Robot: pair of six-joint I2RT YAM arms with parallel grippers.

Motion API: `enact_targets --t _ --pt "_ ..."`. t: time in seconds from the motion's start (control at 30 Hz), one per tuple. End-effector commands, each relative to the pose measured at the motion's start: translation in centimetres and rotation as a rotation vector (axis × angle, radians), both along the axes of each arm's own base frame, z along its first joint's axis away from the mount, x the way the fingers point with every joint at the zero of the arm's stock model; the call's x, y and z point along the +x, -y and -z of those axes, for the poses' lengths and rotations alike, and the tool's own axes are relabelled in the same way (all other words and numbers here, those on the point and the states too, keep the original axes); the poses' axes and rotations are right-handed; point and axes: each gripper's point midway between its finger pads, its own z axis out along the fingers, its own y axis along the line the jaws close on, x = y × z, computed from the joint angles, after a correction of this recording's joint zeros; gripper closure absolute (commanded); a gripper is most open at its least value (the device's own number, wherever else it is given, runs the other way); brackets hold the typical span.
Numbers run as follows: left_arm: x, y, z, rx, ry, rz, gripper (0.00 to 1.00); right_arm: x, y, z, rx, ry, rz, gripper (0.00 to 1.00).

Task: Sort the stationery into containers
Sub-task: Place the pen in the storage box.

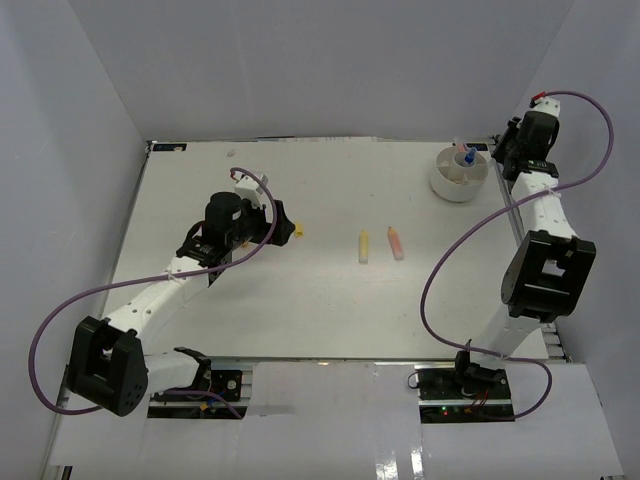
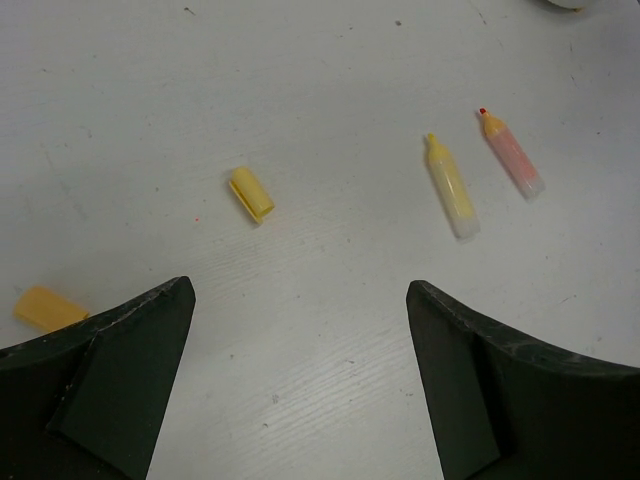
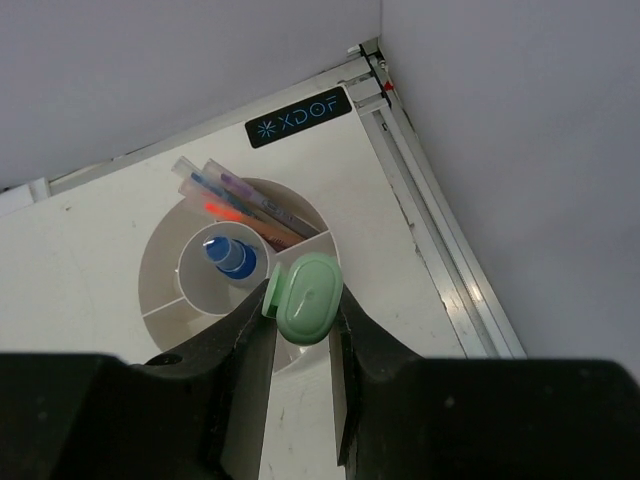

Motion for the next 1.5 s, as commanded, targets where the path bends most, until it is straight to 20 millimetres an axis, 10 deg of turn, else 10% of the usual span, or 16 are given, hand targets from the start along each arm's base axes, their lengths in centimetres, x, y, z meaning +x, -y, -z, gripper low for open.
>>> enact_targets --t 0.0,0.53,0.93,1.47 --pt "0.2 -0.4 -0.9 0.010 0.030 -0.014 0.02 2.1 0.6 -2.2 -0.045 0.068 -0.032 0.92" --pt "0.5 -0.4 0.3 0.035 -0.001 -0.014 0.02 3.8 -1.3 6.2 0.070 -0.040 -0.126 0.92" --pt "0.6 -0.5 0.3 0.039 -0.005 -0.019 0.02 2.8 -1.8 10.3 0.126 -0.148 -0.122 0.74" --pt "1.3 -2.4 -0.2 0.036 -0.022 -0.150 0.02 -1.4 -1.8 3.1 0.090 -0.028 -0.072 0.36"
